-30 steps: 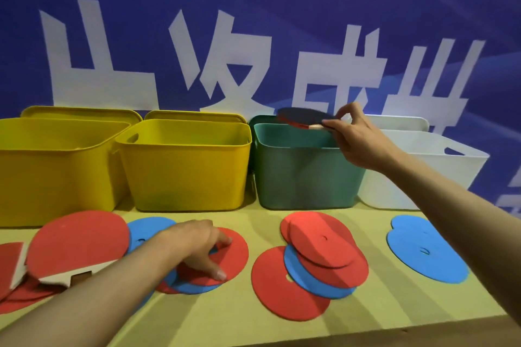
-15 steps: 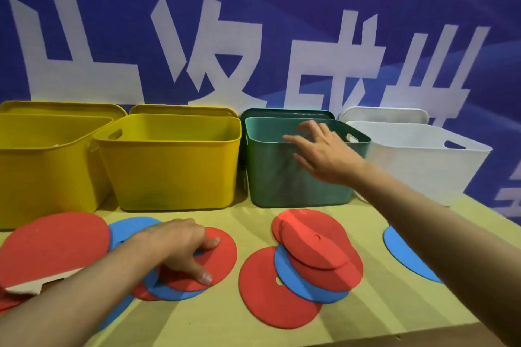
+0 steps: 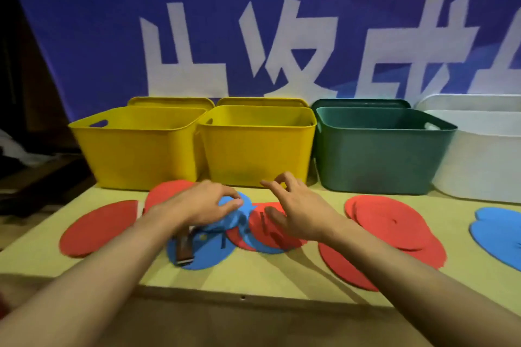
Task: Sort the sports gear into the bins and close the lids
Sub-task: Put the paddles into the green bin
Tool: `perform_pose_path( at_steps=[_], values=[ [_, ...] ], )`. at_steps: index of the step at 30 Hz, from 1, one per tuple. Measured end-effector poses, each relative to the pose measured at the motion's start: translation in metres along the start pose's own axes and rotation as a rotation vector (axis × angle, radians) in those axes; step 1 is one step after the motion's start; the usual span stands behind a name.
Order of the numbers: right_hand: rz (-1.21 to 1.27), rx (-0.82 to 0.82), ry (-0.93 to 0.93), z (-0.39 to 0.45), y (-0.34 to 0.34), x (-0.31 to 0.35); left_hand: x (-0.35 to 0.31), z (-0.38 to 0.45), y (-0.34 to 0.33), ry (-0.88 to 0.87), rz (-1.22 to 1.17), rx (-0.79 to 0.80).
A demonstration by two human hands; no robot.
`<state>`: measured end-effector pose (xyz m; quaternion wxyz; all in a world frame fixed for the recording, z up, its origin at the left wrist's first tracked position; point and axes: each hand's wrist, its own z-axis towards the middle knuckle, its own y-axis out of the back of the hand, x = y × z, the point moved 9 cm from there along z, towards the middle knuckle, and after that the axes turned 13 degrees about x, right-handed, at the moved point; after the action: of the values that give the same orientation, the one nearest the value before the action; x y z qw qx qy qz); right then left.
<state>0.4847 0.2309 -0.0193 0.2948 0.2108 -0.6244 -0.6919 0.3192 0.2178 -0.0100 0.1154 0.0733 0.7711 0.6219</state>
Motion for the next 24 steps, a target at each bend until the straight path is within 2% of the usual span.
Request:
perform_pose_path(
  at_steps=[6,11,18,24],
  values=[
    [0.038,0.148,-0.04,0.052,-0.045,0.112,0.124,-0.084,0.006,0.258,0.036,-0.036],
    [-0.038,0.222,-0.068,0.072,-0.068,0.174,0.19,-0.123,-0.012,0.397,-0.028,-0.077],
    [-0.167,0.163,-0.09,0.064,-0.064,0.16,0.18,-0.116,-0.041,0.314,-0.001,0.016],
    [-0.074,0.141,-0.059,0.061,-0.057,0.128,0.151,-0.099,-0.051,0.204,-0.046,0.036]
  ],
)
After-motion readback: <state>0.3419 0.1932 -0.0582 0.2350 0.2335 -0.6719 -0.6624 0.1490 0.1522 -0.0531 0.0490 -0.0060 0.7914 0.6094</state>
